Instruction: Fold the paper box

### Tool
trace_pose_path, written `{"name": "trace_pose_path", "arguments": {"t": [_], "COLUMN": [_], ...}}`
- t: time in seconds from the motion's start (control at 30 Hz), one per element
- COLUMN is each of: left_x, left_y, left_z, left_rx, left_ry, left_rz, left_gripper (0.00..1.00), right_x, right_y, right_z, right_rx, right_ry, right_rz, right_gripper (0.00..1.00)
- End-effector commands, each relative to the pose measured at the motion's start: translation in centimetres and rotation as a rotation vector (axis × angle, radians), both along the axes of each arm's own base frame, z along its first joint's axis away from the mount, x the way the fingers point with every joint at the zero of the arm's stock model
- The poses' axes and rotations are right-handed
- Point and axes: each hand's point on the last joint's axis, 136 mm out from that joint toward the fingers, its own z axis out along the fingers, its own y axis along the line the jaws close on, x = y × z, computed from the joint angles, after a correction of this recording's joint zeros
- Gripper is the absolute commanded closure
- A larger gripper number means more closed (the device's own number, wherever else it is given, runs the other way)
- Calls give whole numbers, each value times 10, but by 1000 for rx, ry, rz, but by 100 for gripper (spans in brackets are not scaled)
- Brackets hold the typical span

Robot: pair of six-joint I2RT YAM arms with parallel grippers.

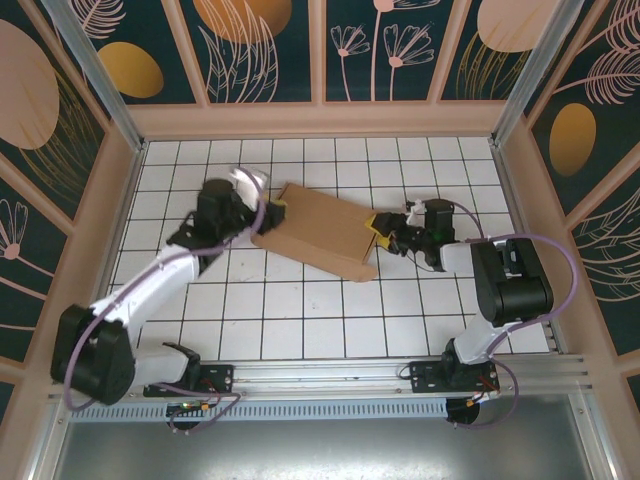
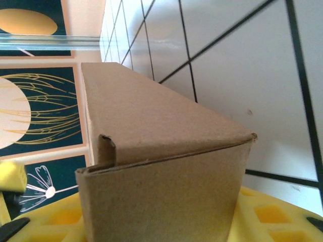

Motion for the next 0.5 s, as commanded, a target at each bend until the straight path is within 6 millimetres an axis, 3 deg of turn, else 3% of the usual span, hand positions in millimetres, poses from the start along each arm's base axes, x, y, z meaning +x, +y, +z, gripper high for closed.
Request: {"name": "trace_pose_path", "arguments": {"t": [0.0,0.13,0.37,0.47], "left_x": [-27,-52,-49,-50], "left_y": [-2,-15,-23,-26], "left_z": [-33,-52,-62,-76], "left_rx": [313,496,693,762], "left_ry": [-187,-285,-386,-392], "left_rz": [-123,-254,-300,-347], "left_gripper": [38,36,34,34], "right_x": [-6,-14,-25,-30], "right_y": [4,6,9,11], "right_z": [10,11,16,22], "right_rx": [75,120,171,202], "right_ry": [-3,10,10,6], "right_rz": [33,44,70,77], "right_gripper": [57,57,58,60]}}
